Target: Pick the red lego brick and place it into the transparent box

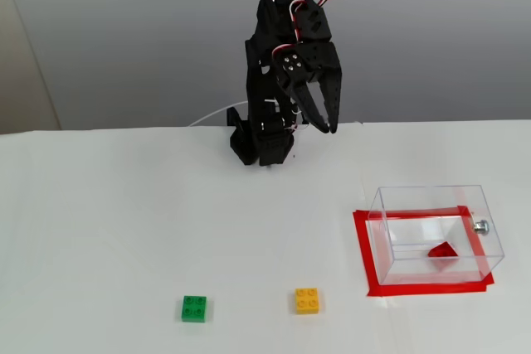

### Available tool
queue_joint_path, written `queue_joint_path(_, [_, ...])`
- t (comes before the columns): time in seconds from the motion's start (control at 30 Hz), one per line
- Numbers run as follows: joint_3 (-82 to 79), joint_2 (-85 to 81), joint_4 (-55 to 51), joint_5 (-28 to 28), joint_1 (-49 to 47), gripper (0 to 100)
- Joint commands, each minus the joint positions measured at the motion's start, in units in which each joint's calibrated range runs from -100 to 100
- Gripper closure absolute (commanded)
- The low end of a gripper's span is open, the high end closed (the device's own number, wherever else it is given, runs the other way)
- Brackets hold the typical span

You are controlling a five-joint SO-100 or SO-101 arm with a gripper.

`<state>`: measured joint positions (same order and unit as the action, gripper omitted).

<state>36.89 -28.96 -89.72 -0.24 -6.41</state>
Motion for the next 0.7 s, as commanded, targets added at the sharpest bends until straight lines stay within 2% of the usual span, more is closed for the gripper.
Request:
queue_joint_path(0.0, [1.17, -2.73, -1.84, -0.17, 4.60, 98])
queue_joint_path(0.23, [-9.14, -10.37, -2.36, -0.23, 8.59, 98])
queue_joint_path(0.67, [-48.56, -39.05, 1.55, -0.12, 9.70, 98])
